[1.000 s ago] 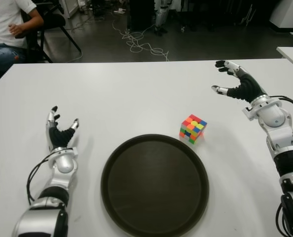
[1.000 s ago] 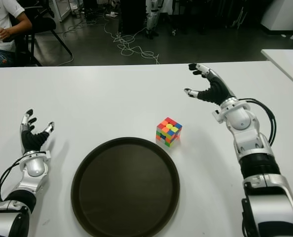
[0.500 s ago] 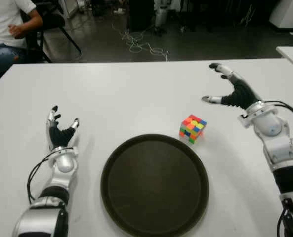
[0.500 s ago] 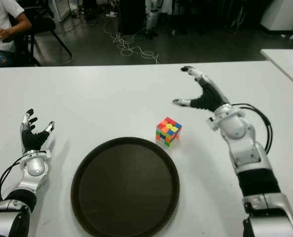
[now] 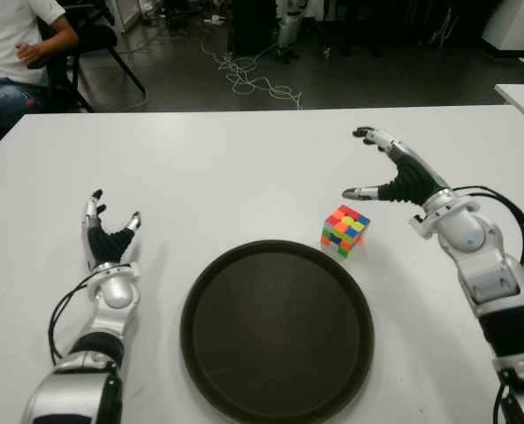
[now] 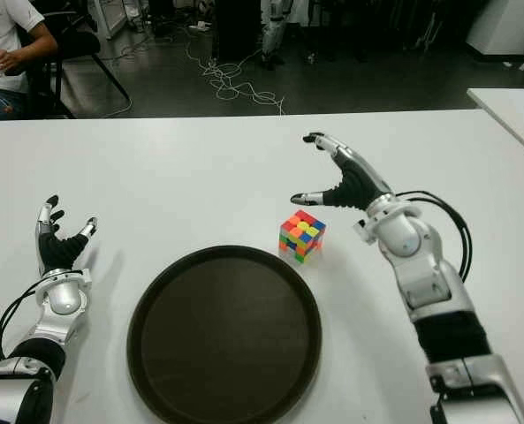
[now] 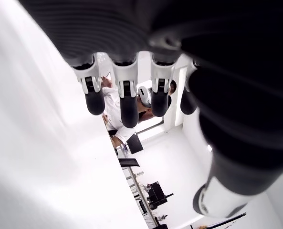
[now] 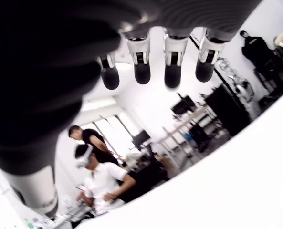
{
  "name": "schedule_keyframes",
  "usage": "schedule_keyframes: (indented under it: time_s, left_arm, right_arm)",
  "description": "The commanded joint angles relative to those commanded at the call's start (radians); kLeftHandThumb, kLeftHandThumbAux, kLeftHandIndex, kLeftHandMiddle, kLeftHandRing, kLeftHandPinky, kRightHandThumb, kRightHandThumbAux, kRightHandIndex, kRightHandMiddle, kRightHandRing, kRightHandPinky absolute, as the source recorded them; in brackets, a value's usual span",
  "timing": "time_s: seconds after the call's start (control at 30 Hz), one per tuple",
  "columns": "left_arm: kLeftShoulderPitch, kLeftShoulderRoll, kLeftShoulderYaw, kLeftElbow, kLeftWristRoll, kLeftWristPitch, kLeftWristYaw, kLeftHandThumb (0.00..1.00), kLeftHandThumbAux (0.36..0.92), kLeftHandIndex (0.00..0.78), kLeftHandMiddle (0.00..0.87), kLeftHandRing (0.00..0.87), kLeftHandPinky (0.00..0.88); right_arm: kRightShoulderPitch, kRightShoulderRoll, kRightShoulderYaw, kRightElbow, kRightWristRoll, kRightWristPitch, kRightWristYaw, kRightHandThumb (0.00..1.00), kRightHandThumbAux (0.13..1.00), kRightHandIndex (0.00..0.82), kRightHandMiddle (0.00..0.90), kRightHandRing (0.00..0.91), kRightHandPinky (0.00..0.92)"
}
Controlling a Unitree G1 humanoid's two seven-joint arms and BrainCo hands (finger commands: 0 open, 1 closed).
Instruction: Pick up the Rubik's Cube and put it in the plate
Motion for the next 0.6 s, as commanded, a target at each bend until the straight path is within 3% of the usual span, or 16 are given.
schedule_keyframes:
  time_s: [0.2, 0.27, 0.6]
  left_arm:
    - [0.0, -0.002, 0.001, -0.003, -0.002, 0.006, -0.002, 0.0, 0.768, 0.089, 0.116, 0.122, 0.121]
    - [0.0, -0.002, 0.0, -0.004, -0.001, 0.004, -0.001, 0.0, 0.771, 0.09, 0.115, 0.121, 0.117]
    - [-0.001, -0.007, 0.0, -0.008, -0.004, -0.003, -0.004, 0.0, 0.782, 0.087, 0.106, 0.113, 0.111]
  right_arm:
    - [0.01, -0.019, 0.02, -0.09, -0.037, 0.074, 0.045, 0.068, 0.635, 0.0, 0.002, 0.001, 0.0]
    - [0.011, -0.047, 0.042, -0.128, -0.068, 0.105, 0.09, 0.05, 0.611, 0.0, 0.001, 0.0, 0.0]
    - [-0.006, -0.11, 0.116, -0.224, -0.178, 0.191, 0.22, 0.001, 0.493, 0.0, 0.0, 0.0, 0.0]
